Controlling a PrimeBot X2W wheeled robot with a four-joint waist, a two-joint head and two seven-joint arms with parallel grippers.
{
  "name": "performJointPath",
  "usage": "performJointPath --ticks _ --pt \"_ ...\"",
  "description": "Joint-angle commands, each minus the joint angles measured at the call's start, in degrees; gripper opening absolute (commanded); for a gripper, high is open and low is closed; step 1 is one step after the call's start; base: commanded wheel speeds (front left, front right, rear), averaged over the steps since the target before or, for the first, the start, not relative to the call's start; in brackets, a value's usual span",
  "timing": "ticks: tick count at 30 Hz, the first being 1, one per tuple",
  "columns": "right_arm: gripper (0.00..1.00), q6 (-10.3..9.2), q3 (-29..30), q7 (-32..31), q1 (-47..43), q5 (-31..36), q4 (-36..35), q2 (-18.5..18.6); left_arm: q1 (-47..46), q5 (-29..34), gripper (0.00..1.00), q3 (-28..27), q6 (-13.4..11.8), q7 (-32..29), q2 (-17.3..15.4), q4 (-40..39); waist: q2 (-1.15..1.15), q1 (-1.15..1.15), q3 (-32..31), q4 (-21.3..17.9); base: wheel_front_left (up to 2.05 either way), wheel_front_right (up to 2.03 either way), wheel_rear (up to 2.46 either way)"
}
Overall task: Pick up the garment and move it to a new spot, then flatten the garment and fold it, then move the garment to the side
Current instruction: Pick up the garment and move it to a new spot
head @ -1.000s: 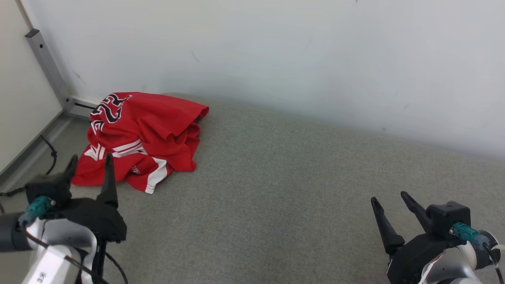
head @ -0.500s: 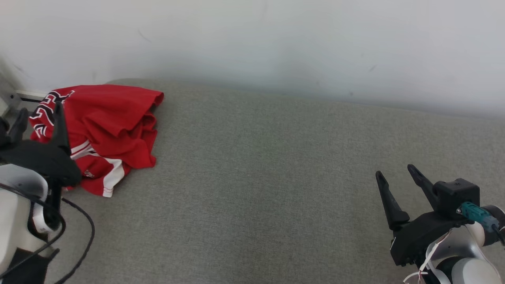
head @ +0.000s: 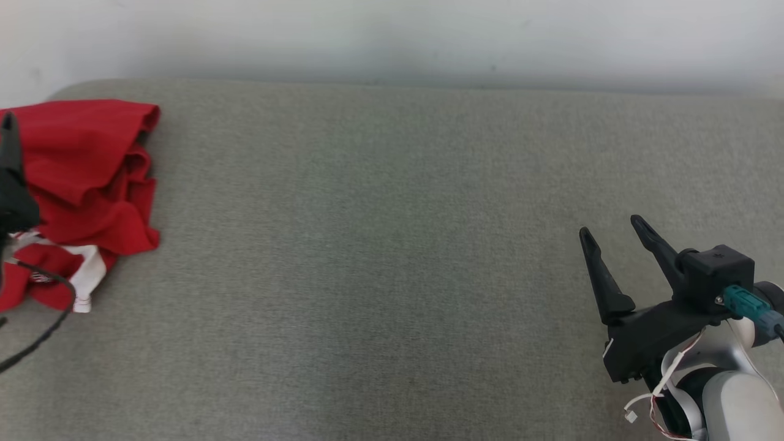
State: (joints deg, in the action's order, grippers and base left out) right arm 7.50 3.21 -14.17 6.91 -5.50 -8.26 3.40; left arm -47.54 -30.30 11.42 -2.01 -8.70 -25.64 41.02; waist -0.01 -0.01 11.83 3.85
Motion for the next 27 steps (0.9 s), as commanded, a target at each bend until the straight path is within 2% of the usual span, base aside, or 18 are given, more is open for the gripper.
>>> performJointPath --ticks 1,5,16,20,27 --pt "1.00 -0.02 0.04 0.26 0.77 -0.49 0.01 0.43 -1.18 0.03 1.00 0.14 0.14 -0.46 -0.72 1.02 0.01 0.01 2.90 -2.65 0.00 0.00 0.00" --pt "1.00 -0.02 -0.47 0.62 1.63 -0.80 0.19 0.58 -4.21 0.44 1.00 0.99 0.75 -3.54 -1.80 5.53 0.01 0.01 4.61 -3.87 0.00 0.00 0.00" --pt "1.00 -0.02 -1.76 0.87 3.25 -1.56 0.54 0.84 -10.29 4.58 1.00 6.33 0.17 -15.42 -5.13 15.33 0.01 0.01 6.62 -6.22 0.00 0.00 0.00" --pt "1.00 -0.02 -2.00 0.71 3.27 -1.63 0.73 0.80 -10.96 5.28 1.00 7.94 0.87 -20.10 -5.07 17.62 0.01 0.01 6.57 -6.67 0.00 0.00 0.00" --pt "1.00 -0.02 -2.19 0.52 3.38 -1.69 0.63 0.89 -9.39 5.53 1.00 9.40 0.06 -23.91 -4.37 19.54 0.01 0.01 7.15 -7.12 0.00 0.00 0.00"
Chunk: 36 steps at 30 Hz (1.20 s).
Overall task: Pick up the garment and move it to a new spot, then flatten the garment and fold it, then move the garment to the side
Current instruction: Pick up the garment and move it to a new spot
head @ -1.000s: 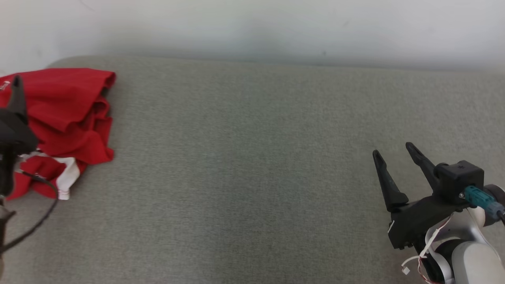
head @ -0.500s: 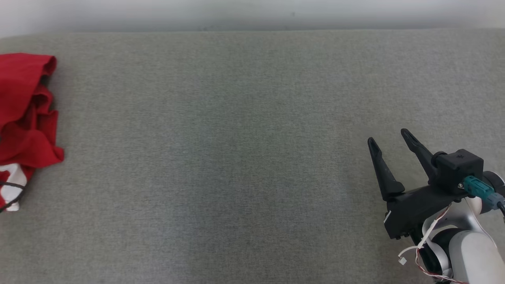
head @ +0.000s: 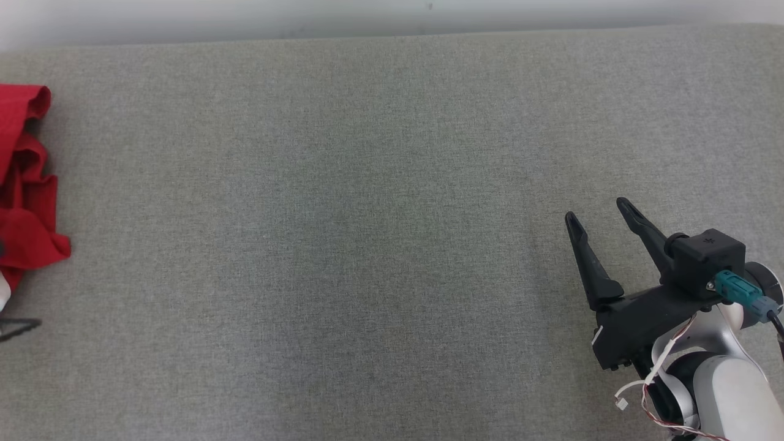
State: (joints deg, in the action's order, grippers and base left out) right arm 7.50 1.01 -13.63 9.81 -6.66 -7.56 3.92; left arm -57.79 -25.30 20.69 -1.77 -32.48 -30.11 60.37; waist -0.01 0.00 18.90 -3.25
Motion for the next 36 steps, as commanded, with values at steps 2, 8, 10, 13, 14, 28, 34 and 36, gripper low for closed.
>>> performJointPath --ticks 2,8,10,13,14,28,34,36 --pt "1.00 -0.02 -0.01 -0.16 0.53 -0.49 -0.20 0.39 1.38 0.68 1.00 0.43 -0.32 -0.06 -0.12 0.17 0.01 0.00 0.30 -0.04 0.00 0.00 0.00" --pt "1.00 -0.02 -0.07 -0.37 0.72 -0.56 -0.39 0.64 2.35 1.52 0.00 1.36 -1.14 2.66 -0.54 -0.63 0.01 0.00 0.63 0.24 0.00 0.00 0.00" --pt "1.00 -0.02 -0.20 -0.36 0.77 -0.58 -0.33 0.72 2.36 0.98 0.00 1.49 -0.29 3.56 -0.42 -0.40 0.01 0.00 0.50 0.49 0.00 0.00 0.00" --pt "1.00 -0.02 -0.31 -0.26 0.77 -0.63 -0.19 0.70 1.61 1.64 0.00 2.00 0.22 4.99 -0.79 -0.78 0.01 0.00 0.15 0.75 0.00 0.00 0.00" --pt "1.00 -0.02 -0.36 -0.17 0.72 -0.67 -0.05 0.68 1.18 1.90 0.00 2.30 0.48 5.90 -0.90 -1.09 0.01 0.00 -0.11 0.88 0.00 0.00 0.00" --pt "1.00 -0.02 -0.48 1.38 -0.95 -1.38 3.16 -0.27 -5.47 -0.79 0.00 1.99 6.54 19.37 2.53 -8.01 0.01 0.00 -5.69 2.14 0.00 0.00 0.00" --pt "1.00 -0.02 0.05 2.11 -1.86 -1.70 4.87 -0.55 -7.25 -4.00 0.00 2.52 8.45 20.91 6.61 -13.22 0.01 0.00 -8.45 1.79 0.00 0.00 0.00" --pt "1.00 -0.02 0.34 2.29 -2.02 -1.77 5.32 -0.62 -7.76 -4.55 0.00 3.49 8.80 20.72 7.51 -15.35 0.01 0.00 -9.08 1.64 0.00 0.00 0.00"
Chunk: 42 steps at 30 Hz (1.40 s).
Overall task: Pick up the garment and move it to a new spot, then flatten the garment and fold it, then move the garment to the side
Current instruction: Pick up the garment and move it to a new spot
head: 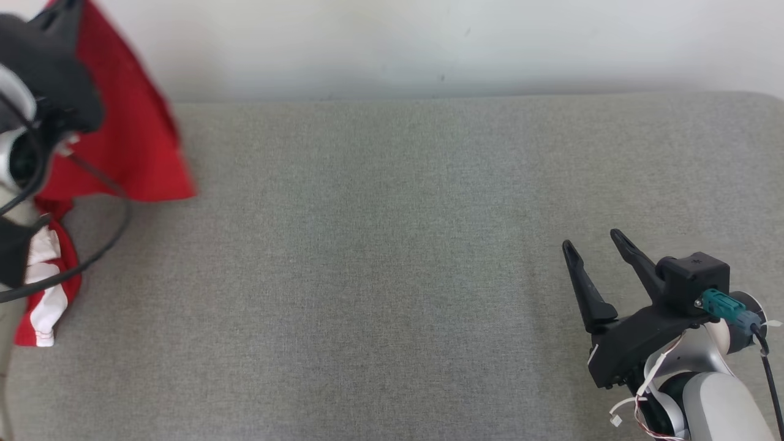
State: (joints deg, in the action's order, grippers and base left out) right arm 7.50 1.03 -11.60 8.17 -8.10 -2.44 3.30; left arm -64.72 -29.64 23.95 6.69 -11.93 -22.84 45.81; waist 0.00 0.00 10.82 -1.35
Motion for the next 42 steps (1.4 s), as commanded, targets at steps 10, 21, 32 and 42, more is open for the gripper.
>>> performJointPath --ticks 10,21,32,42 --pt "1.00 -0.02 1.95 2.11 0.02 -1.14 2.40 -0.24 0.19 -3.63 0.00 6.65 0.78 -2.26 7.17 -12.84 0.00 0.00 -0.83 -1.80 0.00 0.00 0.00" --pt "1.00 -0.02 4.03 4.09 -0.05 -1.55 4.64 -0.36 7.75 -7.25 0.00 14.09 0.79 -0.69 16.90 -22.01 0.00 0.00 -0.54 -4.58 0.00 0.00 0.00" --pt "1.00 -0.02 5.29 4.56 -0.16 -1.92 4.50 -0.37 14.61 -13.62 0.00 27.45 -1.53 3.18 19.83 -23.73 0.00 0.00 -0.66 -6.01 0.00 0.00 0.00" --pt "1.00 -0.02 4.83 4.12 0.82 -1.51 4.50 -0.37 18.11 -22.90 0.00 41.84 -6.74 9.42 19.81 -23.73 0.00 0.00 -0.34 -7.15 0.00 0.00 0.00"
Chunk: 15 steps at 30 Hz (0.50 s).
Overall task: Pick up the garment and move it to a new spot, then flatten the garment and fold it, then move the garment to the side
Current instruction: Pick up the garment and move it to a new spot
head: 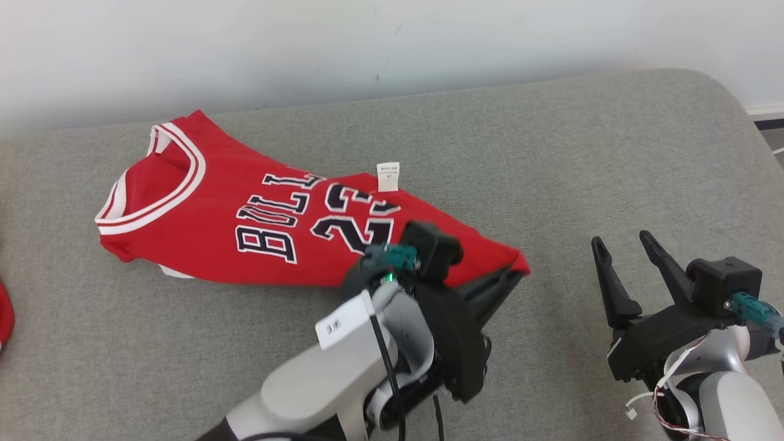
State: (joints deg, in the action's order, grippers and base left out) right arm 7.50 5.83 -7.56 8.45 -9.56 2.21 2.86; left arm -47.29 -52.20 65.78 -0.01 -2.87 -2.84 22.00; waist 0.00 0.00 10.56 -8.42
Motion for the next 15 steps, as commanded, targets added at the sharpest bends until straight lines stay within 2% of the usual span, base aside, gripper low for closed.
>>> performJointPath --ticks 1,6,11,12,13,15 --pt "1.00 -0.02 0.06 -0.04 0.58 0.15 -0.17 0.06 0.85 -1.32 0.00 0.98 -0.39 1.12 -0.17 0.47 0.00 0.00 -0.16 -0.12 0.00 0.00 0.00" --pt "1.00 -0.02 -0.44 -0.35 0.74 0.66 -0.08 0.05 3.21 -5.07 0.00 5.62 -1.23 4.57 -0.18 3.45 0.00 0.00 -0.55 -0.52 0.00 0.00 0.00" --pt "1.00 -0.02 -1.63 -0.74 0.61 0.57 0.19 0.07 6.00 -7.01 0.00 7.44 -0.47 6.17 -0.17 5.50 0.00 0.00 -1.08 -0.80 0.00 0.00 0.00" --pt "1.00 -0.02 -1.68 -0.81 0.53 0.62 0.23 0.07 6.07 -6.43 0.31 7.53 0.00 6.68 -0.16 5.54 0.00 0.00 -1.23 -0.74 0.00 0.00 0.00" --pt "1.00 -0.02 -1.72 -0.84 0.38 0.72 0.20 0.07 6.37 -5.86 1.00 7.63 -0.05 6.75 -0.14 5.77 0.00 0.00 -1.39 -0.60 0.00 0.00 0.00" --pt "1.00 -0.02 -1.63 -0.87 -0.03 0.80 0.09 0.06 7.31 -5.50 1.00 7.77 0.19 7.29 -0.17 5.69 0.00 0.00 -1.71 -0.23 0.00 0.00 0.00"
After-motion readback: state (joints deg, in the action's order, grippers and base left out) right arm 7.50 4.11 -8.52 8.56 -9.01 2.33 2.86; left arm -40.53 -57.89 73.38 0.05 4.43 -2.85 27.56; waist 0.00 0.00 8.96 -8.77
